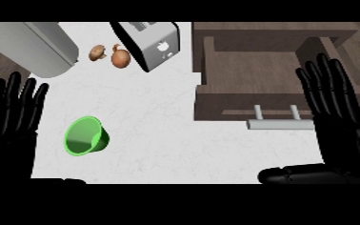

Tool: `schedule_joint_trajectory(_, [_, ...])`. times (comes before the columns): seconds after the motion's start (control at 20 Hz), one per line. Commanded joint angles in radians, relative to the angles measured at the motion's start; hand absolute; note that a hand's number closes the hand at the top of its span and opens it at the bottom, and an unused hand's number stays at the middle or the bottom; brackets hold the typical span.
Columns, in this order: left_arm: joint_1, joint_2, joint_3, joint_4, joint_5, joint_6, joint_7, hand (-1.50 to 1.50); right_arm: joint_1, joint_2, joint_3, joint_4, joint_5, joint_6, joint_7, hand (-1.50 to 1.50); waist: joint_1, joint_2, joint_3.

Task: Pick up the cup, place it into the drawer and close the drawer

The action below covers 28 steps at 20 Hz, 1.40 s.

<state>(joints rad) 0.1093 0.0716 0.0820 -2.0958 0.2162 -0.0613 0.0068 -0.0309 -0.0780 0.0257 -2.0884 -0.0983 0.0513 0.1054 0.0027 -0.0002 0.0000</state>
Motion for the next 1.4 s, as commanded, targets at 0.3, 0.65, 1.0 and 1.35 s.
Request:
schedule_joint_trajectory(0.3, [-0.047, -0.038, 0.002, 0.085, -0.006, 0.018, -0.014, -1.50, -0.083, -0.016, -0.071, 0.064, -0.027, 0.015, 0.010, -1.50, -0.002, 0.000, 0.000])
schedule_joint_trajectory(0.65, [-0.015, -0.047, -0.030, 0.025, -0.055, 0.044, 0.044, -1.50, -0.021, 0.019, -0.029, 0.049, 0.001, 0.019, -0.035, -1.50, -0.002, -0.001, 0.000])
schedule_joint_trajectory(1.0, [0.051, -0.050, -0.002, 0.103, -0.068, 0.013, -0.037, -1.50, -0.032, -0.006, -0.074, 0.029, -0.040, 0.040, -0.010, -1.50, -0.002, 0.000, 0.000])
schedule_joint_trajectory(1.35, [0.093, -0.036, 0.045, 0.117, -0.031, -0.007, -0.022, -1.50, -0.038, 0.037, 0.008, -0.060, 0.021, -0.013, 0.069, -1.50, 0.000, -0.001, 0.000])
